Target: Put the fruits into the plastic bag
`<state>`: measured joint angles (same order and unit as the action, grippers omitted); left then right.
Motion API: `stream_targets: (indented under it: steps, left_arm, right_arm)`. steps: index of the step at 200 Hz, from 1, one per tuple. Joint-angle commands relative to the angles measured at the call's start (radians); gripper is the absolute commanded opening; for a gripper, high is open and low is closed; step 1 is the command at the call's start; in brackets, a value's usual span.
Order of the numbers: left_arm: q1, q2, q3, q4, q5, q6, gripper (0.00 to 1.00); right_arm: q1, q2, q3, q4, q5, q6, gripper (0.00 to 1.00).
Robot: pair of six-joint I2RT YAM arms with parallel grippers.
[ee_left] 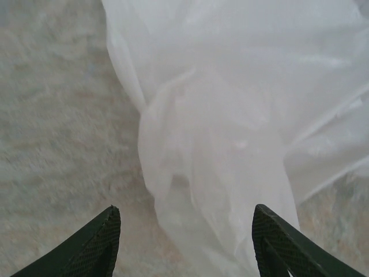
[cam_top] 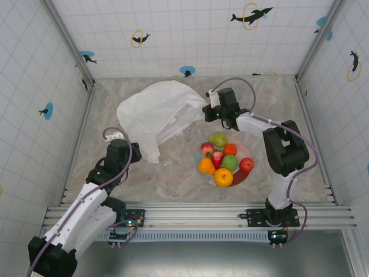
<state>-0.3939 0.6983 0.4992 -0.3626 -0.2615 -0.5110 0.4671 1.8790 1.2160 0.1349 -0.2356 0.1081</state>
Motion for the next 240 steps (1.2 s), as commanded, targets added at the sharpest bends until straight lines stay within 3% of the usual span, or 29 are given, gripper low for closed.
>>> stream_targets:
  steps: [1, 52, 76, 127, 198, 225, 240]
  left_arm:
    - [-0.008, 0.016, 0.084, 0.03, -0.069, 0.073, 0.63]
    - [-0.01, 0.263, 0.233, 0.164, 0.186, 0.208, 0.67]
    - [-0.025, 0.428, 0.313, 0.17, 0.243, 0.288, 0.68]
    - [-0.091, 0.704, 0.469, 0.147, 0.256, 0.423, 0.71]
    - [-0.097, 0.924, 0.583, 0.143, 0.326, 0.537, 0.77]
    - [-0.096, 0.974, 0.596, 0.159, 0.305, 0.53, 0.71]
    - [-0.097, 0.988, 0.589, 0.182, 0.262, 0.523, 0.62]
  right_arm:
    - [0.002, -0.052, -0.012, 0.026, -0.046, 0.003, 0.04]
    - [0.003, -0.093, -0.015, -0.016, -0.095, -0.027, 0.04]
    - [0.002, -0.102, -0.006, -0.045, -0.1, -0.034, 0.04]
    - [0.004, -0.098, 0.015, -0.106, -0.134, -0.033, 0.04]
    - [0.005, -0.08, 0.054, -0.145, -0.177, -0.038, 0.04]
    - [0.007, -0.069, 0.072, -0.157, -0.189, -0.039, 0.04]
    - [0.008, -0.066, 0.078, -0.172, -0.201, -0.049, 0.04]
